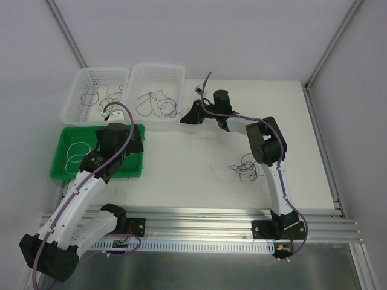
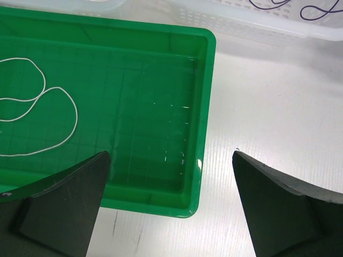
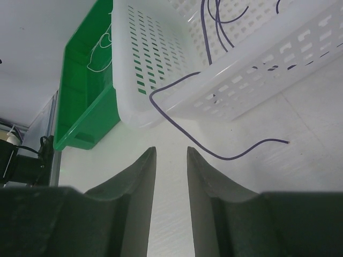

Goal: Untangle the cables

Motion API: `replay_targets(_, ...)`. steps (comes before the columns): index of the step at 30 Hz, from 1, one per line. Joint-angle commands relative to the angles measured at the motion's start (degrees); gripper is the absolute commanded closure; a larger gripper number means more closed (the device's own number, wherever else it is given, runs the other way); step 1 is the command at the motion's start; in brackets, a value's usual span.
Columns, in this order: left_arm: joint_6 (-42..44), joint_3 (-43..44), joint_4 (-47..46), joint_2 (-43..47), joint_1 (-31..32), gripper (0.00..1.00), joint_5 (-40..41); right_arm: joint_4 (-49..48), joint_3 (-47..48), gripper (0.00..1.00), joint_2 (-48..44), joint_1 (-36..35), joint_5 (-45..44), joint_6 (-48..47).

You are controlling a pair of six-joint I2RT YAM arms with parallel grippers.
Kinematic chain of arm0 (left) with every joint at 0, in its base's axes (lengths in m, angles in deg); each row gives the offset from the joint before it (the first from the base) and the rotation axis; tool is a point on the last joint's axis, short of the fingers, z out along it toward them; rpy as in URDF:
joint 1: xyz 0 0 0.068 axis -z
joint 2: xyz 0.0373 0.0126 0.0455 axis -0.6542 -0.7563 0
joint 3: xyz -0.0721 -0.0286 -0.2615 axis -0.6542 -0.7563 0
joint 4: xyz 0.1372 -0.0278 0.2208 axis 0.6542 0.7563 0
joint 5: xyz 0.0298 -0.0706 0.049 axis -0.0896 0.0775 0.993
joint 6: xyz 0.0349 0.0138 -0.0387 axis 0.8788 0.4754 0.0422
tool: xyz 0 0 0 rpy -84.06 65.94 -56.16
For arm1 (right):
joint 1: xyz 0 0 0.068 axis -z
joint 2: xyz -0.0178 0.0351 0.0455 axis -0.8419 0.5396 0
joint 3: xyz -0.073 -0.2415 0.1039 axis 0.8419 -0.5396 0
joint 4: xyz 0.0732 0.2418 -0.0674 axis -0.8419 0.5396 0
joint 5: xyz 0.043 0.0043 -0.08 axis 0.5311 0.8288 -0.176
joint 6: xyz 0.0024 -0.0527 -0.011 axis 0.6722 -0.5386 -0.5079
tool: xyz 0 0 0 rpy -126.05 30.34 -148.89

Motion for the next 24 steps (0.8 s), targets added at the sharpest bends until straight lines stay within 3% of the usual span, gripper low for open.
replay_targets(1, 1.25, -0.79, -1.18, 1.11, -0.72, 0.01, 0.23, -4.54, 0.11, 0.67, -4.33, -0.20, 1.75, 0.18)
replay_targets(8, 1.34, -0.79, -1.18, 1.02, -0.81, 0.01, 0.05, -0.50, 0.64, 0.59, -3.97, -0.20, -1.41, -2.81)
replay_targets(16, 1.51, -0.79, -1.18, 1.20, -0.90, 0.01, -0.47, 9.07, -2.88, 0.52, -9.07, -0.72, -8.35, -13.43)
replay_targets(24, 1.60, -0.79, -1.18, 1.37, -1.07, 0.01, -0.47, 10.93, 0.71, 0.47, -7.24, -1.16, -8.80, -14.24)
